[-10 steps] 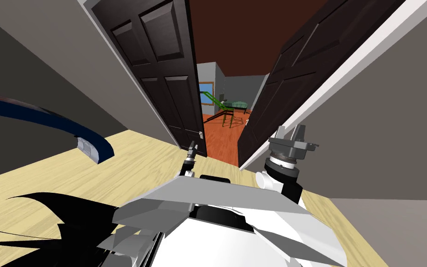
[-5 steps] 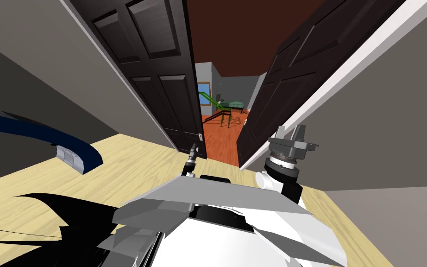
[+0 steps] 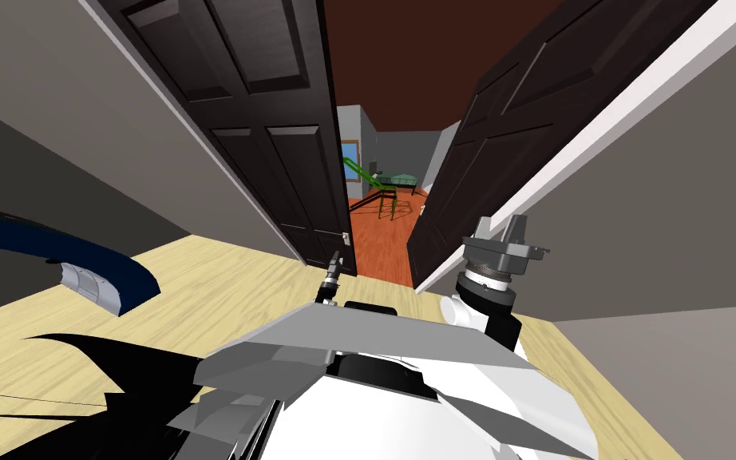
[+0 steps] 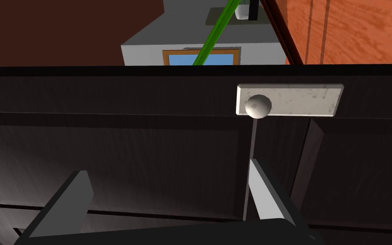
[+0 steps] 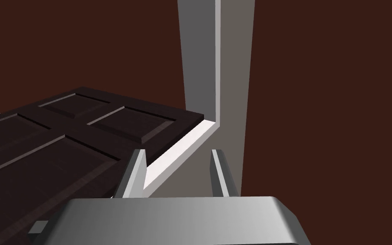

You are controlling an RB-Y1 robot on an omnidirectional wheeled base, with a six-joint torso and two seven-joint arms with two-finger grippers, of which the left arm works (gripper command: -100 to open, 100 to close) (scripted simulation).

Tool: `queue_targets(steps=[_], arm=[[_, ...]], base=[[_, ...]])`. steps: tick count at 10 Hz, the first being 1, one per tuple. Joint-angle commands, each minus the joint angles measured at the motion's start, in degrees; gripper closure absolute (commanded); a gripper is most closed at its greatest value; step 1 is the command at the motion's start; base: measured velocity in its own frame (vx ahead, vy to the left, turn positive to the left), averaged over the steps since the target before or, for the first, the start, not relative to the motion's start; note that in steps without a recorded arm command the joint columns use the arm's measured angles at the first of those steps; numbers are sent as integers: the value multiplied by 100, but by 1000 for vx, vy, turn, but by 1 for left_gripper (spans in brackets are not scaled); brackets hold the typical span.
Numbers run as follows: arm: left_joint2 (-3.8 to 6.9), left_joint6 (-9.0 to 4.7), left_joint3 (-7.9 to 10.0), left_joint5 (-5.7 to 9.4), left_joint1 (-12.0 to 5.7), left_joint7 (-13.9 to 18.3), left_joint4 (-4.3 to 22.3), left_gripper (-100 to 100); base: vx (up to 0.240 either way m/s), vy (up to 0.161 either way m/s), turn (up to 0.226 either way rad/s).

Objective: Push the door open

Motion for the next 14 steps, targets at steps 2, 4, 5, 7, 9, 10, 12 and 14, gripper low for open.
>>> queue_targets(steps=[2, 4, 5, 7, 9, 10, 12, 14], arm=[[-20, -65, -46, 42, -41, -49, 301, -100], [-29, -104, -73, 77, -88, -79, 532, -100], [-34, -123, -85, 93, -110, -93, 640, -100], [-49, -173, -119, 137, -170, -132, 936, -100], [-63, -215, -147, 175, -220, -164, 1184, -100], [-77, -246, -168, 201, -257, -187, 1362, -100], [-88, -265, -172, 203, -269, -195, 1414, -100], [-82, -284, -131, 209, -344, -192, 1519, -100]], base=[[45, 97, -100], [64, 103, -93], [65, 105, -83], [64, 109, -93], [99, 158, -122], [111, 138, -136], [93, 117, -37], [162, 11, -22]])
